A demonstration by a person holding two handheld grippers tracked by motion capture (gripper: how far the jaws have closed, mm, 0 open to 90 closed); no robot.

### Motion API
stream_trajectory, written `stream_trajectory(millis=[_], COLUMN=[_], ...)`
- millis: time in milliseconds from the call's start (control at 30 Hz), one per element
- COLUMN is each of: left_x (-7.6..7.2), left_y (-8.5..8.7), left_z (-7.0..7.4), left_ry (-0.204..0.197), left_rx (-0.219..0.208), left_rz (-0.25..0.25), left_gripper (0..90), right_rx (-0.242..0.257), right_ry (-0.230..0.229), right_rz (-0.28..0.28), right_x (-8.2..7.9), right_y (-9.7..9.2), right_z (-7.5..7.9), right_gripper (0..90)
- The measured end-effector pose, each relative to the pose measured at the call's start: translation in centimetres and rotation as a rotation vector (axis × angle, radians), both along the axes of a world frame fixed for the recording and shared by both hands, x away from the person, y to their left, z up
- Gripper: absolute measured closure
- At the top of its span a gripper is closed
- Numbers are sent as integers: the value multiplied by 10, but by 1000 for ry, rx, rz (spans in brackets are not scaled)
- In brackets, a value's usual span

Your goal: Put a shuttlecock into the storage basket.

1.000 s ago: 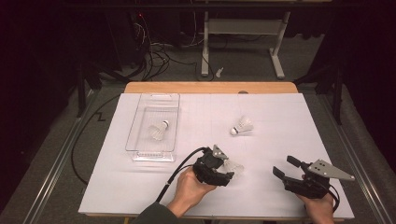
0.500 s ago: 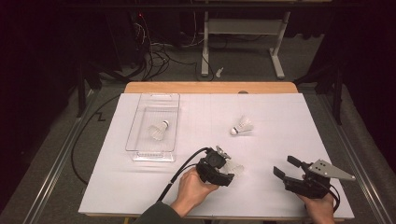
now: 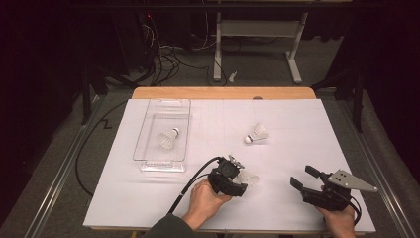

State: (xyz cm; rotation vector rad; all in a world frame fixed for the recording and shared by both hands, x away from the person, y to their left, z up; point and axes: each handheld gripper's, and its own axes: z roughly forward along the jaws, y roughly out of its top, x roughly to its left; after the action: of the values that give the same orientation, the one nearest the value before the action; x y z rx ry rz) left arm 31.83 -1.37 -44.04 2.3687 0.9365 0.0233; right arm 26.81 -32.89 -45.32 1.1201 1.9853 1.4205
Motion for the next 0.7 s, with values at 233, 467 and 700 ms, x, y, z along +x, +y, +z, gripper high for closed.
stream_trajectory(millis=[233, 467, 700], left_x=[0, 0, 2], left_y=[2, 4, 6], left_z=[-1, 2, 1], left_ry=[9, 7, -2], left_rx=[-7, -7, 22], left_rz=[-5, -3, 3], left_gripper=[556, 640, 740], right_rx=[-1, -2, -7], right_ry=[-1, 0, 8], right_rz=[2, 4, 15], right_x=[0, 0, 2], right_y=[0, 1, 3], right_z=[0, 0, -2], right_gripper=[265, 266, 265])
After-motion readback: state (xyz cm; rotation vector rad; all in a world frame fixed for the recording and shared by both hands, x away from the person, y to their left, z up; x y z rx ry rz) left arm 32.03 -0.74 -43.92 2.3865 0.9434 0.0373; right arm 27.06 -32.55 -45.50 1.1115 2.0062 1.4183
